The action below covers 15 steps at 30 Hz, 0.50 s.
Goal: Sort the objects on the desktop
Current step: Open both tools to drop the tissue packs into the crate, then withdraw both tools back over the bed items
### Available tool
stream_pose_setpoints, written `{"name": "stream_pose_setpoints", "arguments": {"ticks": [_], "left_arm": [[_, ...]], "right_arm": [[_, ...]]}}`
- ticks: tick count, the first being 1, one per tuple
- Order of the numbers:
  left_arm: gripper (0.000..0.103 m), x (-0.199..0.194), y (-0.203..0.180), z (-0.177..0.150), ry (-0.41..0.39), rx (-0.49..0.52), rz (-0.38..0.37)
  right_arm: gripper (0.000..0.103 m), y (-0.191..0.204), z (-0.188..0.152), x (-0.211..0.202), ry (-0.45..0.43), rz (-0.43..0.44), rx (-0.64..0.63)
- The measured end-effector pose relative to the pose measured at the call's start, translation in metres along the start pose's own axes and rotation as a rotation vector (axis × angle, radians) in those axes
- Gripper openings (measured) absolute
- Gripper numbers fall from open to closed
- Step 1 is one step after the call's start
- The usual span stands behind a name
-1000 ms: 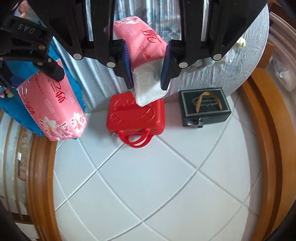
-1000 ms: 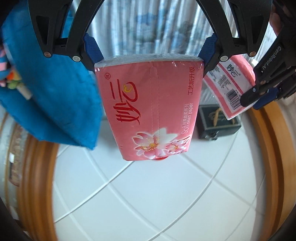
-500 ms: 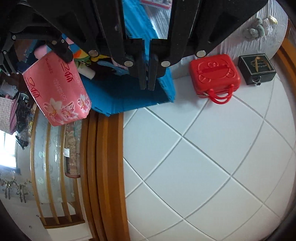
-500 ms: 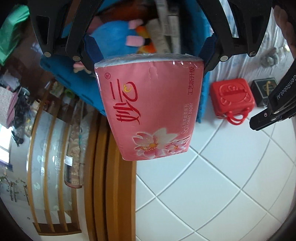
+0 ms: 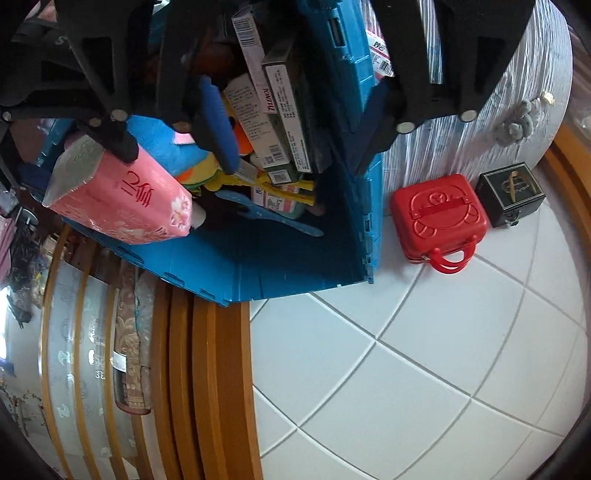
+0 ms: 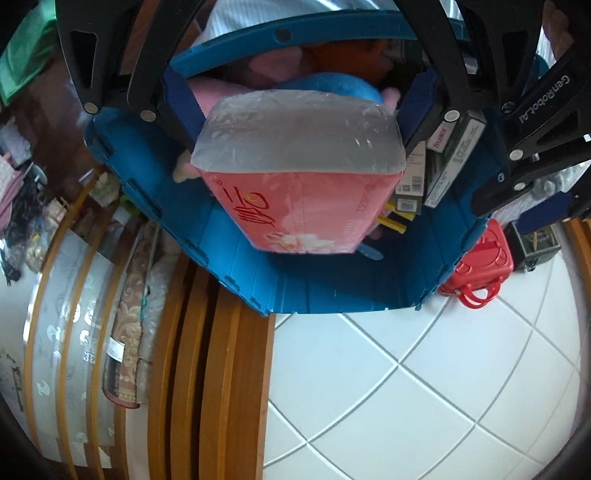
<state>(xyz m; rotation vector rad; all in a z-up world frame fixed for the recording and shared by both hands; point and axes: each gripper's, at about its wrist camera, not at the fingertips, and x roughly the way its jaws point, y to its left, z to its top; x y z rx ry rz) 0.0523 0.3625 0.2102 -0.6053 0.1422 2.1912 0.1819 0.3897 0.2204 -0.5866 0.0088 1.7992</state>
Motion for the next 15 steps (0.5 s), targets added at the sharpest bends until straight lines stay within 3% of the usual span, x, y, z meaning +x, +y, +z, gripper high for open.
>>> {"name": "stream_pose_setpoints", "arguments": {"ticks": [1, 5, 9, 15], "left_arm": [[0.076, -0.002, 0.003, -0.001, -0.004, -0.013, 0.005], [0.079, -0.011, 0.011, -0.003, -0.013, -0.021, 0.017], [0.089, -0.02, 0.029, -0.012, -0.016, -0.037, 0.038], [0.096, -0.023, 0.099, -0.038, 0.012, -0.123, 0.125]], "right_arm": [[0.096, -0.001, -0.001, -0.002, -0.003, 0.001, -0.001], [0.1, -0.01, 0.004, -0.002, -0.021, 0.0, 0.002], [0.102, -0.005, 0.005, -0.015, -0.058, 0.011, 0.005], [0.102, 0.046, 0.005, -0.029, -0.109, 0.148, -0.048]]}}
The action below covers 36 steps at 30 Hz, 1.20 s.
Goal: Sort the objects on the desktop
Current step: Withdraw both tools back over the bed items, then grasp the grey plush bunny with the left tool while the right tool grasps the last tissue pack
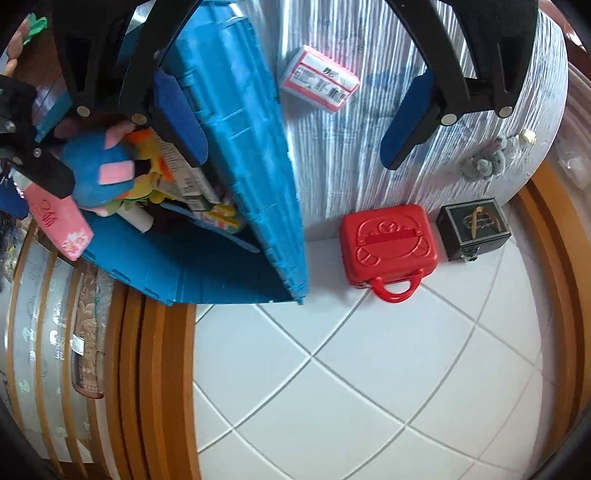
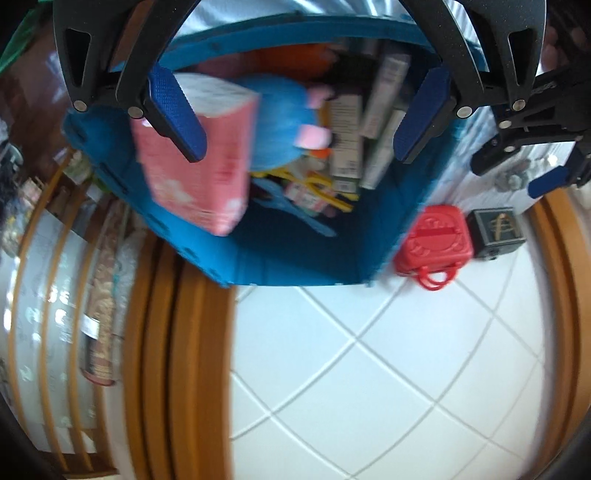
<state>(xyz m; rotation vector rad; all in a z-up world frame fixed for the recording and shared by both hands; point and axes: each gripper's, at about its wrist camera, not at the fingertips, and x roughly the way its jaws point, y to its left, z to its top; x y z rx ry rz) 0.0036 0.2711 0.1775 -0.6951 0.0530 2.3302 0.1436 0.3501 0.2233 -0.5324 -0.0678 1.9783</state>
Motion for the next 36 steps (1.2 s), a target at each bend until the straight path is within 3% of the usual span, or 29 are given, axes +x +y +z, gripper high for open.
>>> {"name": "stream_pose_setpoints", "arguments": {"ticks": [6, 10, 14, 17, 22, 25, 27, 28, 29, 34, 36], "left_arm": [[0.096, 0.015, 0.101, -0.028, 0.067, -0.073, 0.085], [0.096, 0.034, 0.171, -0.047, 0.117, -0.096, 0.111], [0.096, 0.065, 0.243, -0.065, 0.173, -0.103, 0.104], [0.096, 0.089, 0.286, -0.079, 0.216, -0.085, 0.103], [0.096, 0.13, 0.345, -0.105, 0.3, -0.126, 0.103], [0.096, 0.152, 0.364, -0.123, 0.347, -0.164, 0.112], [0.096, 0.164, 0.37, -0.133, 0.376, -0.19, 0.119], [0.096, 0.169, 0.373, -0.137, 0.388, -0.203, 0.12], [0.096, 0.173, 0.374, -0.141, 0.398, -0.211, 0.123], [0.096, 0.186, 0.377, -0.147, 0.421, -0.214, 0.167], [0.096, 0.188, 0.381, -0.148, 0.426, -0.221, 0.177]], "right_arm": [[0.102, 0.095, 0.005, 0.015, 0.0, 0.171, -0.105], [0.102, 0.172, 0.0, 0.043, 0.056, 0.26, -0.192], [0.102, 0.235, -0.018, 0.1, 0.191, 0.267, -0.186], [0.102, 0.266, -0.046, 0.149, 0.314, 0.214, -0.209], [0.102, 0.27, -0.102, 0.208, 0.513, 0.098, -0.274], [0.101, 0.261, -0.134, 0.223, 0.601, 0.047, -0.293], [0.086, 0.254, -0.151, 0.228, 0.65, 0.02, -0.286], [0.077, 0.249, -0.158, 0.23, 0.673, 0.016, -0.27], [0.075, 0.243, -0.165, 0.234, 0.702, 0.014, -0.246], [0.076, 0.23, -0.185, 0.263, 0.779, 0.011, -0.206], [0.076, 0.232, -0.183, 0.275, 0.768, 0.043, -0.185]]}}
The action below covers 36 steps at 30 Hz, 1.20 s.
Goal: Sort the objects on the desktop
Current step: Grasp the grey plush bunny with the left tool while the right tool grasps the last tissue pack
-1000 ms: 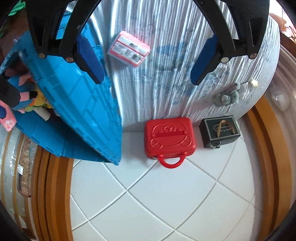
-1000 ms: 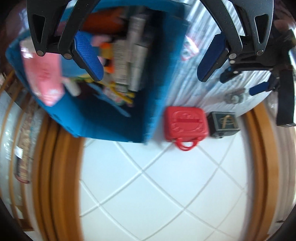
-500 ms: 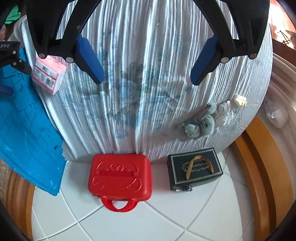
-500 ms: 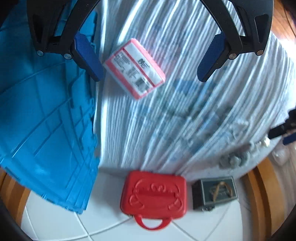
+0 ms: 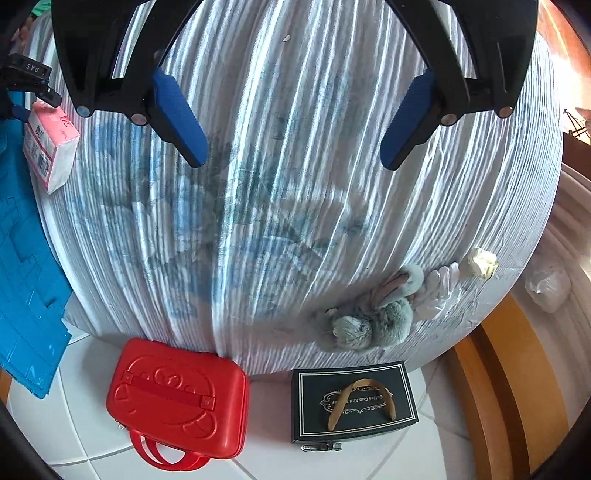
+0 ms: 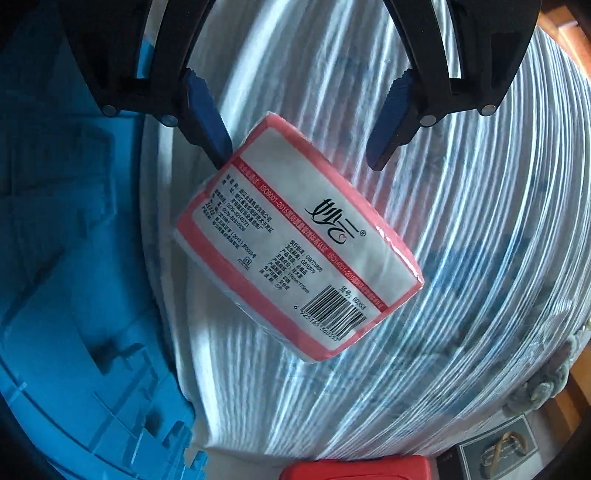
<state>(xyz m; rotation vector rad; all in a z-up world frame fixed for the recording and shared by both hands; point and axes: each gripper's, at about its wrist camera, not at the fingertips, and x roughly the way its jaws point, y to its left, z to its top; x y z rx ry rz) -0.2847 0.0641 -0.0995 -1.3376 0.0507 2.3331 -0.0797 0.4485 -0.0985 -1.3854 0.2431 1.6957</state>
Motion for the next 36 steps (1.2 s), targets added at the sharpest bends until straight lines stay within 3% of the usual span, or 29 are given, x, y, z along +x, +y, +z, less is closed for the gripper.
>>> {"name": "stream_pose_setpoints", "arguments": {"ticks": [2, 5, 9, 11, 16, 20, 23, 27, 33, 35, 36], "left_arm": [[0.096, 0.004, 0.006, 0.002, 0.007, -0.002, 0.016], [0.096, 0.011, 0.02, 0.01, 0.014, -0.019, 0.029], [0.096, 0.021, 0.047, 0.037, 0.01, -0.017, 0.039], [0.096, 0.028, 0.061, 0.056, 0.002, 0.012, 0.065], [0.096, 0.062, 0.094, 0.115, 0.001, 0.074, 0.05], [0.096, 0.103, 0.102, 0.163, 0.058, 0.157, -0.027], [0.096, 0.139, 0.093, 0.19, 0.112, 0.29, -0.022], [0.096, 0.19, 0.079, 0.206, 0.234, 0.457, -0.015], [0.099, 0.243, 0.062, 0.196, 0.362, 0.563, -0.021], [0.094, 0.245, 0.06, 0.198, 0.344, 0.53, -0.058], [0.08, 0.244, 0.059, 0.199, 0.34, 0.508, -0.078]], "right_arm": [[0.076, 0.007, 0.015, -0.002, -0.024, 0.082, 0.005], [0.076, 0.035, 0.046, -0.005, -0.053, 0.279, -0.021], [0.081, 0.069, 0.082, -0.009, -0.086, 0.372, -0.066], [0.091, 0.08, 0.098, -0.016, -0.118, 0.371, -0.08], [0.093, 0.101, 0.147, -0.016, -0.158, 0.339, -0.07], [0.095, 0.108, 0.173, -0.014, -0.142, 0.278, -0.018], [0.103, 0.101, 0.179, -0.018, -0.111, 0.2, 0.018], [0.103, 0.089, 0.189, -0.005, -0.012, 0.079, 0.035], [0.103, 0.072, 0.199, 0.036, 0.108, 0.053, 0.081], [0.103, 0.071, 0.202, 0.048, 0.135, 0.09, 0.091], [0.103, 0.072, 0.203, 0.053, 0.145, 0.084, 0.088]]}}
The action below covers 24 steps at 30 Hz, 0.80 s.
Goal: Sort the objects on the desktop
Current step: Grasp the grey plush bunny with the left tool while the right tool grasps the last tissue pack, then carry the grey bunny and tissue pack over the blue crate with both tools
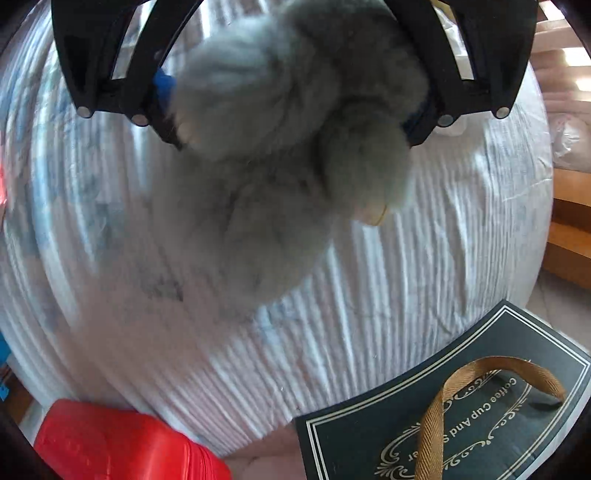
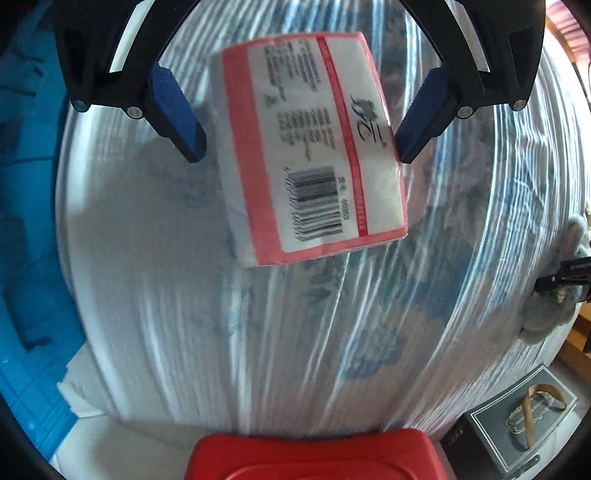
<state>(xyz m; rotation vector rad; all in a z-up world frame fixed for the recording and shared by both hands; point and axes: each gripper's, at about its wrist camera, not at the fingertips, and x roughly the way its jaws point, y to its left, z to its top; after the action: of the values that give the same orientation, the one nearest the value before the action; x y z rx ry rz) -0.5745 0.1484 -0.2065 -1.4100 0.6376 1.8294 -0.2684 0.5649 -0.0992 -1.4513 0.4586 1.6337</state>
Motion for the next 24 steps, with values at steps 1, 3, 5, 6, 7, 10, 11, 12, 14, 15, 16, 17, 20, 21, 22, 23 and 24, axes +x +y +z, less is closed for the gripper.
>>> {"name": "stream_pose_setpoints", "arguments": {"ticks": [1, 3, 5, 6, 7, 10, 11, 12, 14, 15, 16, 17, 20, 21, 22, 23, 24], "left_arm": [[0.065, -0.002, 0.0, 0.0, -0.004, -0.019, -0.025], [0.05, -0.004, -0.002, -0.002, -0.008, -0.04, -0.023], [0.045, -0.008, -0.007, -0.008, -0.017, -0.039, 0.001], [0.042, -0.012, -0.008, -0.011, -0.026, -0.044, 0.008], [0.041, -0.017, -0.01, -0.014, -0.037, -0.053, 0.013], [0.038, -0.044, -0.015, -0.026, -0.096, -0.108, 0.022], [0.038, -0.055, -0.018, -0.031, -0.119, -0.113, 0.027], [0.037, -0.069, -0.022, -0.035, -0.147, -0.123, 0.033], [0.035, -0.098, -0.026, -0.039, -0.206, -0.131, 0.022], [0.035, -0.112, -0.029, -0.046, -0.237, -0.144, 0.015], [0.034, -0.126, -0.034, -0.051, -0.268, -0.149, 0.009], [0.034, -0.142, -0.04, -0.056, -0.305, -0.155, 0.001], [0.034, -0.186, -0.052, -0.072, -0.404, -0.174, -0.014], [0.034, -0.198, -0.055, -0.076, -0.435, -0.18, -0.024], [0.034, -0.213, -0.06, -0.08, -0.468, -0.183, -0.029], [0.034, -0.227, -0.065, -0.085, -0.503, -0.179, -0.033], [0.034, -0.244, -0.072, -0.09, -0.538, -0.173, -0.04]], "right_arm": [[0.103, 0.001, 0.002, 0.004, 0.006, -0.005, -0.004], [0.103, 0.001, 0.004, 0.012, 0.022, -0.007, 0.002], [0.093, 0.002, 0.004, 0.013, 0.012, -0.009, 0.006], [0.091, 0.002, 0.003, 0.01, 0.001, -0.015, 0.012], [0.089, 0.002, 0.002, 0.006, -0.013, -0.021, 0.012], [0.088, 0.002, -0.001, -0.015, -0.074, -0.018, 0.017], [0.088, 0.002, -0.003, -0.025, -0.1, -0.009, 0.019], [0.088, 0.002, -0.006, -0.037, -0.129, -0.001, 0.019], [0.088, 0.004, -0.013, -0.062, -0.192, 0.005, 0.016], [0.088, 0.005, -0.018, -0.077, -0.227, 0.009, 0.017], [0.088, 0.006, -0.024, -0.093, -0.264, 0.012, 0.018], [0.088, 0.006, -0.029, -0.106, -0.296, 0.012, 0.019], [0.088, 0.011, -0.045, -0.152, -0.392, 0.008, 0.02], [0.088, 0.011, -0.053, -0.168, -0.425, 0.005, 0.02], [0.088, 0.012, -0.063, -0.182, -0.455, -0.003, 0.02], [0.088, 0.012, -0.072, -0.197, -0.486, -0.017, 0.02], [0.088, 0.014, -0.082, -0.212, -0.523, -0.032, 0.025]]}}
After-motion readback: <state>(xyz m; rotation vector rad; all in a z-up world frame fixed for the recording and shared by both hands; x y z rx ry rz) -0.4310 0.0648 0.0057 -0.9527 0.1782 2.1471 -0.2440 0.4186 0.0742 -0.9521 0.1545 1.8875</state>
